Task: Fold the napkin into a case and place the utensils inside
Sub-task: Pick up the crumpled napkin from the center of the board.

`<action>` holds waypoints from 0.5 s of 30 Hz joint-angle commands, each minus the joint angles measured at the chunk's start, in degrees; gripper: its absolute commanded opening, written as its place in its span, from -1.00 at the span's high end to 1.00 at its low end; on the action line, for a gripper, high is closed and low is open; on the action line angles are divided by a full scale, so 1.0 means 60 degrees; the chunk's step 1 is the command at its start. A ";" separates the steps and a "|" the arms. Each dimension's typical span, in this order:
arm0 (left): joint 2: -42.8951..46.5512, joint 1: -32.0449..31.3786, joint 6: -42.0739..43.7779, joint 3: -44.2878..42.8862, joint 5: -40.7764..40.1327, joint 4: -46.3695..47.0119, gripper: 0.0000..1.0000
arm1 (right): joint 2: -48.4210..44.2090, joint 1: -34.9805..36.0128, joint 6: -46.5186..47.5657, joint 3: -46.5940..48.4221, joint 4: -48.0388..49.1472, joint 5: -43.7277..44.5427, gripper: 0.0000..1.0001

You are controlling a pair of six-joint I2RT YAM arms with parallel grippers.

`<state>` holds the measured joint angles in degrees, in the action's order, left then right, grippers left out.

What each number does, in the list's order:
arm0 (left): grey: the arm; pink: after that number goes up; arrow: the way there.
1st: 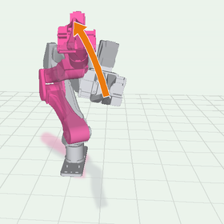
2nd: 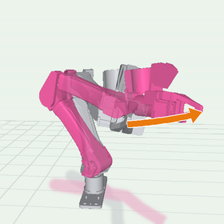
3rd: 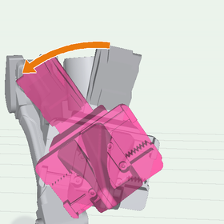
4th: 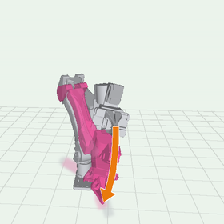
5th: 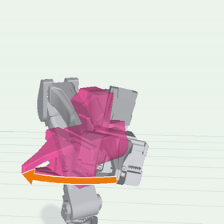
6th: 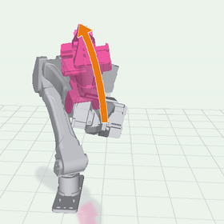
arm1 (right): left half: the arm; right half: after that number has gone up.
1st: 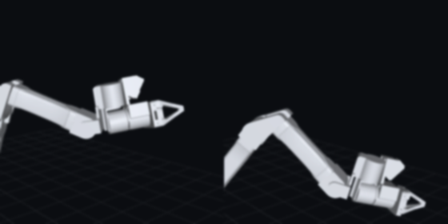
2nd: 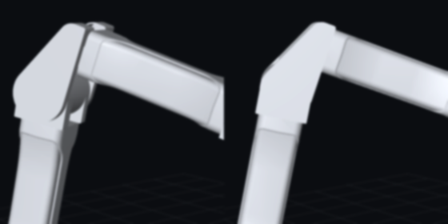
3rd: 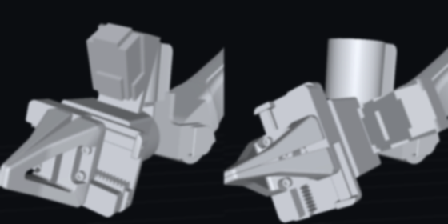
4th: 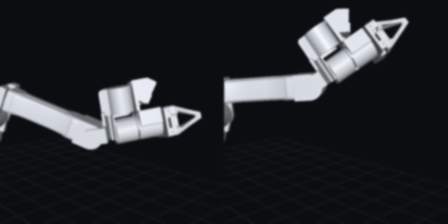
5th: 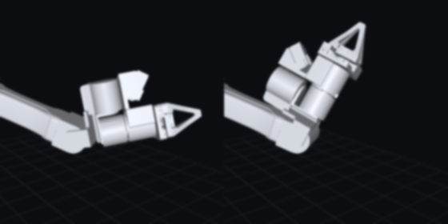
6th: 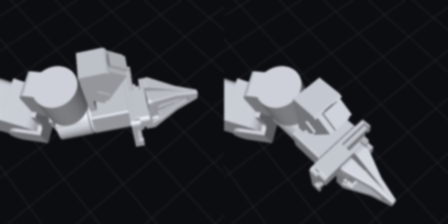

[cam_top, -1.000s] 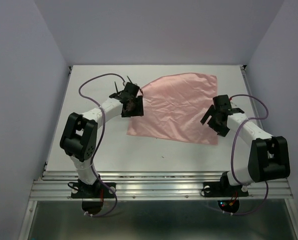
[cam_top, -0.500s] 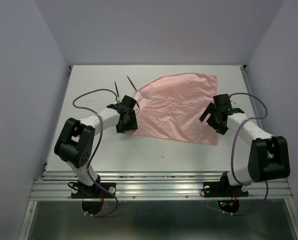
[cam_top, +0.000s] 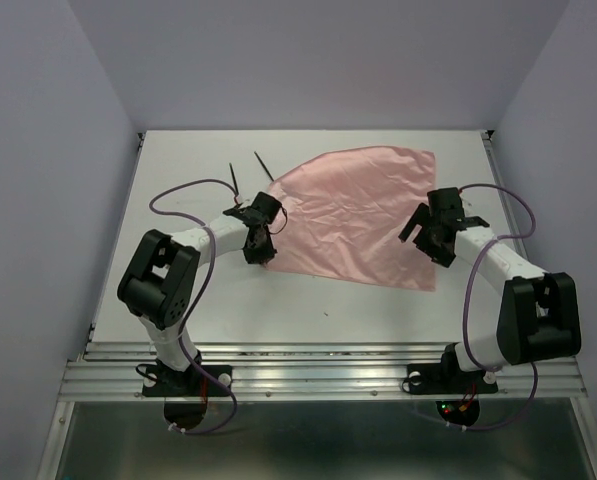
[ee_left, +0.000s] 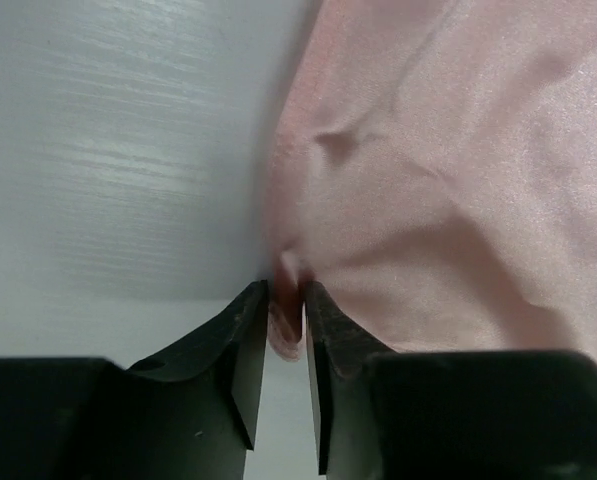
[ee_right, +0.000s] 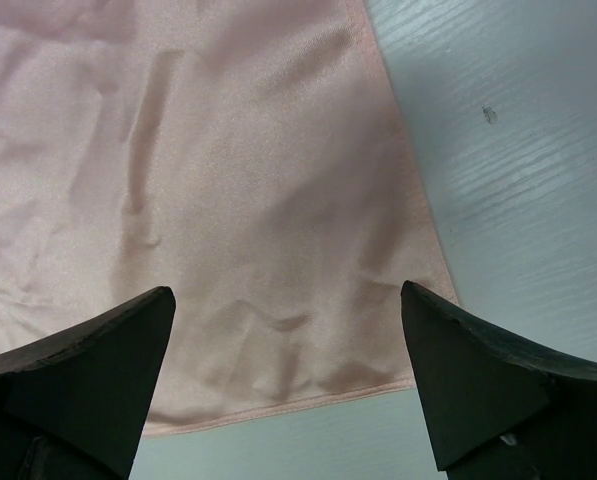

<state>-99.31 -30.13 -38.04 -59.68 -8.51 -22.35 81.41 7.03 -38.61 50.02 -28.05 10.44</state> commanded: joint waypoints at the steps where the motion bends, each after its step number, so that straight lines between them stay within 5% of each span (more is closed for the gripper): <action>1: -0.0529 -0.0179 -0.0412 0.0088 -0.0221 -0.0289 0.60 | -0.0370 -0.0058 -0.0215 -0.0046 0.0340 -0.0097 -0.99; 5: -0.0296 -0.0179 -0.0398 -0.0101 -0.0383 -0.0406 1.00 | -0.0063 -0.0058 -0.0522 0.0028 -0.0084 -0.0435 -0.90; 10: 0.0291 -0.0164 -0.0061 -0.0248 -0.0485 -0.0479 1.00 | 0.0056 -0.0058 -0.0728 -0.0265 -0.0422 -0.0407 -0.61; 15: 0.0745 -0.0033 0.0158 -0.0234 -0.0602 -0.0567 1.00 | -0.0062 -0.0058 -0.0918 -0.0500 -0.0744 -0.0289 -0.59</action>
<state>-99.22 -30.74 -38.59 -60.31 -9.85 -23.31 81.49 7.03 -42.57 47.62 -30.13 8.32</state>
